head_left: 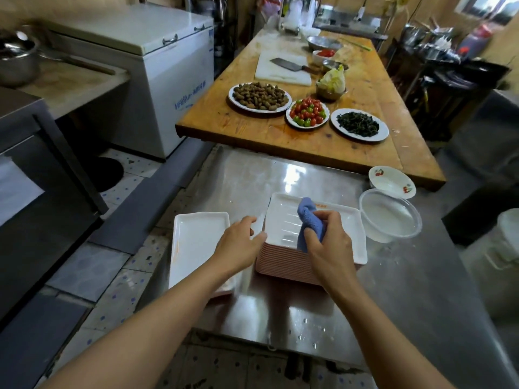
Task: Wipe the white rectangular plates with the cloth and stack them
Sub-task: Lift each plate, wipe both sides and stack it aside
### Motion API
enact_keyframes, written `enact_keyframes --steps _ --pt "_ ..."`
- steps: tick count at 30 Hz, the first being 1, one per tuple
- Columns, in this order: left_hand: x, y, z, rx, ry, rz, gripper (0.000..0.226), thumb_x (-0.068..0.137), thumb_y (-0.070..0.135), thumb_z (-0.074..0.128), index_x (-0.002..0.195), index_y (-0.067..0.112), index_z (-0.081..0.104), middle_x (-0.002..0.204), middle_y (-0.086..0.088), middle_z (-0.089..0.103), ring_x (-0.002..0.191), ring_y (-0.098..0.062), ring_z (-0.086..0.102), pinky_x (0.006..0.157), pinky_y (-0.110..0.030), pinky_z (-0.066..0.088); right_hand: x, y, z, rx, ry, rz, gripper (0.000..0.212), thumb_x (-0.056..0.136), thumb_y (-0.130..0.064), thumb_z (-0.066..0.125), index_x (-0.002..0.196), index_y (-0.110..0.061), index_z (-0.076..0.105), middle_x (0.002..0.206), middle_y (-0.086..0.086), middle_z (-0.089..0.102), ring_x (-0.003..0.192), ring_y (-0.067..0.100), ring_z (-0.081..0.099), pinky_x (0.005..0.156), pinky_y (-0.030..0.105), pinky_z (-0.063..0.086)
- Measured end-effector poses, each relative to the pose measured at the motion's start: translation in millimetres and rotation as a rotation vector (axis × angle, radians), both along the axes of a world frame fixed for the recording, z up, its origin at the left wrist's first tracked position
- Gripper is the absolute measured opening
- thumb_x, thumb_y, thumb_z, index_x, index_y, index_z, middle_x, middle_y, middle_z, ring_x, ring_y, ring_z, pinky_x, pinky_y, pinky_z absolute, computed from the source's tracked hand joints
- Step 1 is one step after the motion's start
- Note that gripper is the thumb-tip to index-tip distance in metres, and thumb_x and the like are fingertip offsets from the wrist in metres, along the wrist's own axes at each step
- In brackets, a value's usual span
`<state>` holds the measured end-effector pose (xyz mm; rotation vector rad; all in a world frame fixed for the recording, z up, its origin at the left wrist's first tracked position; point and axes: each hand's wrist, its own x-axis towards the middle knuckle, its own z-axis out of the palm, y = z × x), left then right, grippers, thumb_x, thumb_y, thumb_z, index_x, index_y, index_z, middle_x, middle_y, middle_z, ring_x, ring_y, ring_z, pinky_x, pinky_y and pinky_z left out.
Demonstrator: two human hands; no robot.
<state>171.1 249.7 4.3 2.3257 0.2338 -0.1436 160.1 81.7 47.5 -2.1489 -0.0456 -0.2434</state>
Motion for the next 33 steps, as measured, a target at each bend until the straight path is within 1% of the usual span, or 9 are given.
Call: enact_keyframes --steps 3,7,10,12,13,19,23,27,33 --pt "18 -10 5 -0.031 0.055 0.008 0.056 0.09 0.03 0.053 0.143 0.021 0.037 0.122 -0.008 0.056 0.112 -0.024 0.052 0.095 -0.033 0.041 19 12 -9 -0.148 0.004 0.081 0.017 0.09 -0.012 0.054 0.106 -0.015 0.052 0.106 0.003 0.055 0.094 0.017 0.053 0.078 0.023 0.036" --pt "32 -13 4 -0.094 0.125 0.015 0.067 0.082 0.018 0.06 0.144 0.024 0.035 0.128 -0.016 0.055 0.116 -0.031 0.053 0.096 -0.04 0.047 37 23 -35 -0.629 0.022 0.203 0.03 0.093 -0.022 0.047 0.115 -0.009 0.062 0.129 0.011 0.046 0.116 0.028 0.04 0.093 0.032 0.03" --pt "37 -14 3 -0.182 0.138 0.009 0.066 0.08 0.009 0.059 0.14 0.027 0.041 0.099 -0.01 0.064 0.094 -0.027 0.06 0.084 -0.04 0.053 48 28 -42 -0.6 0.017 0.282 0.029 0.091 -0.013 0.052 0.115 -0.005 0.064 0.126 0.016 0.048 0.11 0.032 0.044 0.088 0.035 0.038" --pt "38 -13 2 -0.194 0.128 -0.017 0.06 0.08 0.007 0.059 0.135 0.028 0.046 0.072 -0.001 0.056 0.073 -0.021 0.055 0.076 -0.04 0.053 60 31 -43 -0.583 0.007 0.307 0.03 0.09 -0.01 0.054 0.119 -0.002 0.061 0.127 0.017 0.048 0.11 0.031 0.046 0.089 0.034 0.041" --pt "38 -13 2 -0.19 0.131 -0.022 0.058 0.081 0.006 0.059 0.133 0.028 0.046 0.069 0.0 0.053 0.069 -0.02 0.053 0.074 -0.041 0.053 66 31 -43 -0.598 -0.008 0.313 0.032 0.091 -0.011 0.053 0.121 -0.003 0.058 0.128 0.015 0.047 0.111 0.029 0.046 0.09 0.032 0.041" --pt "41 -14 2 -0.136 0.17 -0.023 0.059 0.079 0.003 0.054 0.131 0.027 0.04 0.077 -0.005 0.059 0.074 -0.021 0.059 0.072 -0.042 0.054 89 18 -44 -0.818 -0.115 0.315 0.03 0.091 -0.017 0.051 0.119 -0.007 0.053 0.125 0.01 0.048 0.1 0.027 0.051 0.084 0.034 0.039" --pt "41 -15 2 -0.096 0.162 -0.022 0.05 0.079 0.002 0.055 0.121 0.025 0.044 0.076 -0.001 0.058 0.079 -0.023 0.061 0.076 -0.043 0.055 90 -23 -41 -0.899 -0.108 0.178 0.025 0.092 -0.018 0.046 0.115 -0.012 0.054 0.124 0.005 0.049 0.106 0.023 0.05 0.081 0.03 0.029" --pt "41 -18 3 -0.075 0.15 -0.01 0.049 0.077 0.001 0.054 0.119 0.025 0.046 0.076 0.001 0.055 0.079 -0.023 0.06 0.077 -0.044 0.055 87 -69 -36 -0.996 -0.025 0.057 0.026 0.093 -0.018 0.043 0.119 -0.017 0.048 0.126 0.001 0.046 0.113 0.019 0.045 0.087 0.032 0.027" --pt "37 -22 7 -0.04 0.121 0.021 0.049 0.077 0.001 0.053 0.122 0.021 0.047 0.074 0.001 0.053 0.083 -0.026 0.06 0.078 -0.045 0.055 73 -90 -23 -1.131 0.02 0.067 0.023 0.095 -0.024 0.044 0.115 -0.02 0.053 0.121 0.001 0.049 0.115 0.021 0.041 0.097 0.037 0.029"
